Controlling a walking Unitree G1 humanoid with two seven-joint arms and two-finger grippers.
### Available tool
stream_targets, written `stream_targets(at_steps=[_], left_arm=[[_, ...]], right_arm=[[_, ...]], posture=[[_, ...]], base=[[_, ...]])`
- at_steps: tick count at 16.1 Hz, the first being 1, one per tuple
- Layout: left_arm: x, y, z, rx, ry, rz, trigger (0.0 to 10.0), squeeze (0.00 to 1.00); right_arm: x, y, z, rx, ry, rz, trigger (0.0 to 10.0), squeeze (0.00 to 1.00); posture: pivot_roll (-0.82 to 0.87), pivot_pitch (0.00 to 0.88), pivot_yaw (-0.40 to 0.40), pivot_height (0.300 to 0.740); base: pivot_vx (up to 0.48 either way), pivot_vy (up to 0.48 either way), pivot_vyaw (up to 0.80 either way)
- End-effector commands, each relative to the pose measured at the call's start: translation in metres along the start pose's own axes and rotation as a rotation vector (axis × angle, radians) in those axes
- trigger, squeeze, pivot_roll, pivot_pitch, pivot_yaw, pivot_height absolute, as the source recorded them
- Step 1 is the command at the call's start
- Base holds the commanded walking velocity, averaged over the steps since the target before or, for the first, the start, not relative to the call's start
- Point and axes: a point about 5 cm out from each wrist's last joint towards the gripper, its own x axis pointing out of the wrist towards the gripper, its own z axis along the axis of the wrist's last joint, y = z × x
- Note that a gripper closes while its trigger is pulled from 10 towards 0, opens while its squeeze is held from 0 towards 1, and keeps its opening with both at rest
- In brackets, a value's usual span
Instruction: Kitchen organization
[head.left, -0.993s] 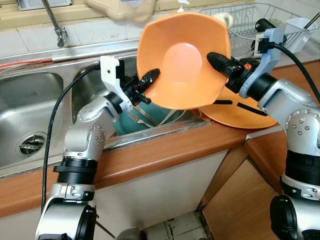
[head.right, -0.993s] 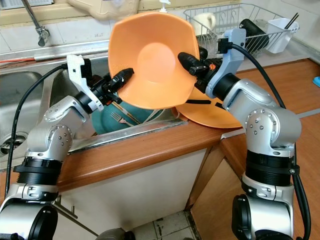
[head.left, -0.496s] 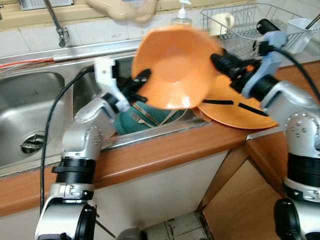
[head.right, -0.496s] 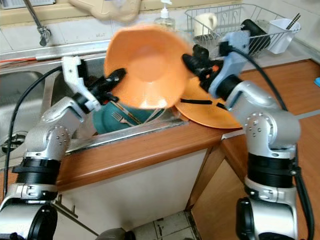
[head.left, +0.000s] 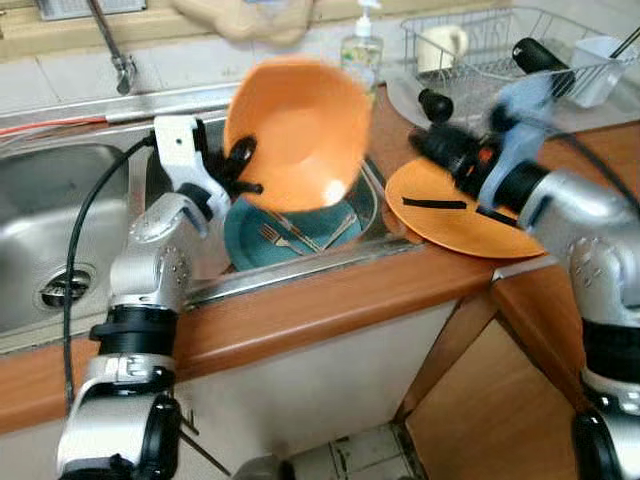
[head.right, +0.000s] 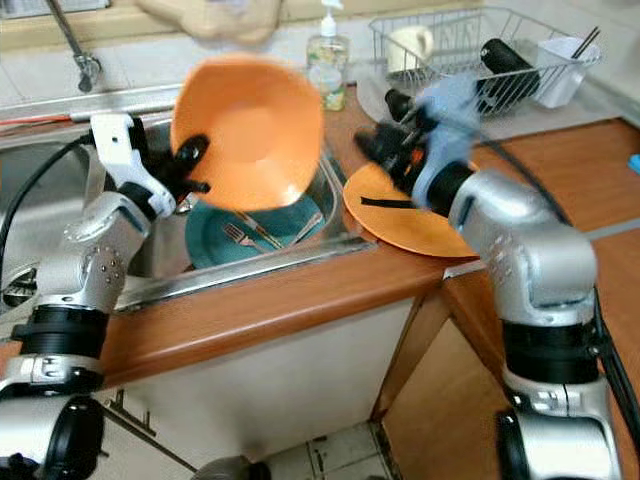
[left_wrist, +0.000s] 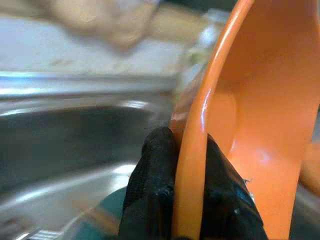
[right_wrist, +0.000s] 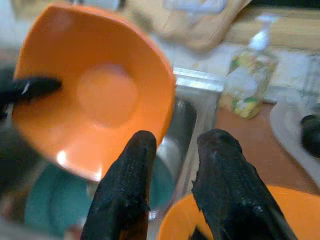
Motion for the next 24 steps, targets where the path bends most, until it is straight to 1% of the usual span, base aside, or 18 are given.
stream_targets(at_steps=[1,3,5,7,8,9,10,13,14,15,17,18,19,20,22,23,24], left_arm=[[0.005,0.001,0.007,0.048,0.007,0.026,0.0,0.0],[0.005,0.006,-0.005,0.067,0.083,0.07,0.0,0.0],[0.005,0.009,-0.015,0.079,0.156,0.101,0.0,0.0],[0.006,0.009,-0.027,0.063,0.249,0.108,0.0,0.0],[0.007,0.007,-0.034,0.07,0.297,0.091,2.7,0.0],[0.007,0.007,-0.035,0.071,0.309,0.088,2.7,0.0],[0.006,0.006,-0.042,0.056,0.368,0.102,10.0,0.0],[0.005,0.008,-0.048,0.043,0.413,0.117,10.0,0.0],[0.004,0.008,-0.049,0.039,0.426,0.104,10.0,0.82],[0.004,0.008,-0.049,0.038,0.428,0.102,10.0,1.0],[0.003,0.009,-0.048,0.052,0.425,0.094,10.0,1.0],[0.003,0.011,-0.044,0.094,0.395,0.092,10.0,1.0],[0.002,0.012,-0.043,0.102,0.388,0.093,10.0,1.0],[0.0,0.015,-0.04,0.11,0.37,0.097,10.0,1.0],[-0.001,0.017,-0.036,0.124,0.343,0.102,10.0,1.0],[-0.002,0.017,-0.029,0.136,0.289,0.084,10.0,1.0],[-0.002,0.016,-0.026,0.139,0.266,0.07,10.0,1.0]], right_arm=[[0.001,0.01,-0.002,-0.066,0.028,0.056,10.0,0.0],[0.001,0.017,-0.009,-0.104,0.068,0.105,10.0,0.0],[0.001,0.023,-0.014,-0.121,0.095,0.14,10.0,0.0],[0.001,0.027,-0.017,-0.135,0.114,0.174,10.0,0.0],[0.0,0.029,-0.019,-0.144,0.126,0.188,10.0,0.0],[0.0,0.03,-0.02,-0.147,0.127,0.191,10.0,0.0],[0.0,0.03,-0.021,-0.15,0.135,0.196,10.0,0.0],[0.0,0.03,-0.022,-0.153,0.142,0.194,10.0,0.0],[-0.001,0.03,-0.023,-0.151,0.145,0.192,10.0,0.0],[-0.001,0.03,-0.024,-0.151,0.147,0.191,10.0,0.0],[0.0,0.029,-0.026,-0.146,0.157,0.179,10.0,0.0],[0.001,0.025,-0.027,-0.135,0.164,0.149,10.0,0.0],[0.001,0.025,-0.027,-0.133,0.165,0.143,10.0,0.0],[0.002,0.015,-0.029,-0.106,0.176,0.072,10.0,0.0],[0.003,0.004,-0.029,-0.061,0.177,-0.01,10.0,0.0],[0.003,-0.012,-0.031,0.0,0.186,-0.126,10.0,0.9],[0.003,-0.019,-0.032,0.025,0.19,-0.177,10.0,0.9]], posture=[[-0.06,0.0,0.069,0.74],[-0.06,0.0,0.068,0.74],[-0.06,0.0,0.068,0.74],[-0.06,0.0,0.069,0.74],[-0.06,0.0,0.069,0.74],[-0.06,0.0,0.069,0.74],[-0.06,0.0,0.069,0.74],[-0.06,0.0,0.071,0.74],[-0.06,0.0,0.071,0.74],[-0.06,0.0,0.071,0.74],[-0.06,0.0,0.071,0.74],[-0.06,0.0,0.073,0.74],[-0.06,0.0,0.073,0.74],[-0.06,0.0,0.072,0.74],[-0.06,0.0,0.071,0.74],[-0.06,0.0,0.071,0.74],[-0.06,0.0,0.07,0.74]], base=[[0.0,0.0,0.0],[0.0,0.0,0.0],[0.0,0.0,0.0],[0.0,0.0,0.0],[0.0,0.0,0.0],[0.0,0.0,0.0],[0.0,0.0,0.0],[0.0,0.0,0.0],[0.0,0.0,0.0],[0.0,0.0,0.0],[0.0,0.0,0.0],[0.0,0.0,0.0],[0.0,0.0,0.0],[0.0,0.0,0.0],[0.0,0.0,0.0],[0.0,0.0,0.0],[0.0,0.0,0.0]])
